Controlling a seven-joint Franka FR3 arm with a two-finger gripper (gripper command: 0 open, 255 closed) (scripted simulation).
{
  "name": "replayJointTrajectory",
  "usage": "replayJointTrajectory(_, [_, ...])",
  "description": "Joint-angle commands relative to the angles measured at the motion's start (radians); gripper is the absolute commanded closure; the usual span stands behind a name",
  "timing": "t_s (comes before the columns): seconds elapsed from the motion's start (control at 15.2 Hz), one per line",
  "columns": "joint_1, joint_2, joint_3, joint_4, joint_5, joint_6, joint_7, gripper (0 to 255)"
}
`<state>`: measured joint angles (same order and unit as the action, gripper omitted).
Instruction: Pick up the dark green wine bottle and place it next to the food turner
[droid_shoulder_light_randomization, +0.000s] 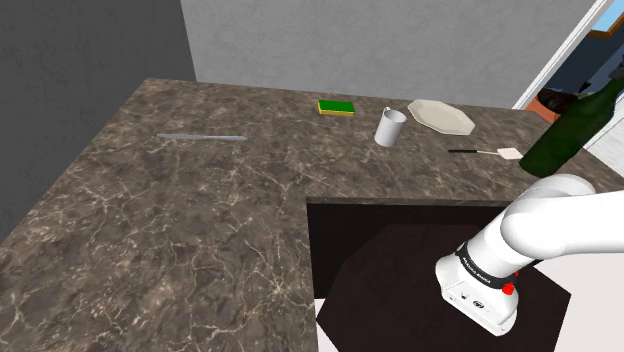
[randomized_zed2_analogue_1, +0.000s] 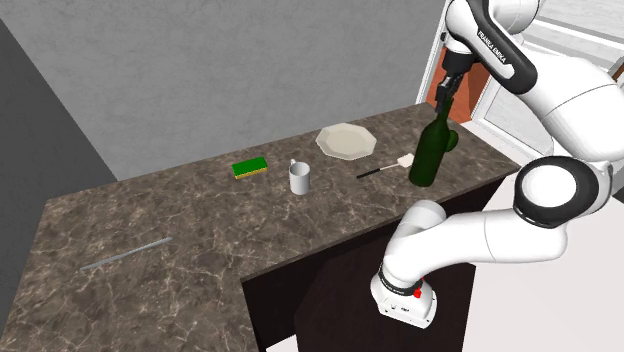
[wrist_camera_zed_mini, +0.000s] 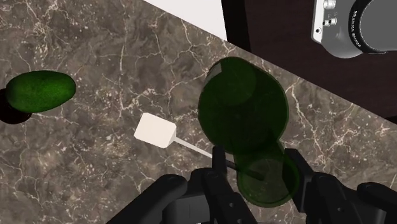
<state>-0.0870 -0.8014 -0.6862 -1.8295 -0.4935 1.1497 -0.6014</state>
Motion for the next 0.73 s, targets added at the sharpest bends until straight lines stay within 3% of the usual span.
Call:
replayJointTrajectory(0.0, [-0.004,-0.013,-0.007,-0.029,-0.009,0.019,0.000,255])
replayJointTrajectory(0.66, [-0.033,-0.089,-0.029,-0.200,-0.044,0.118,0.029,255])
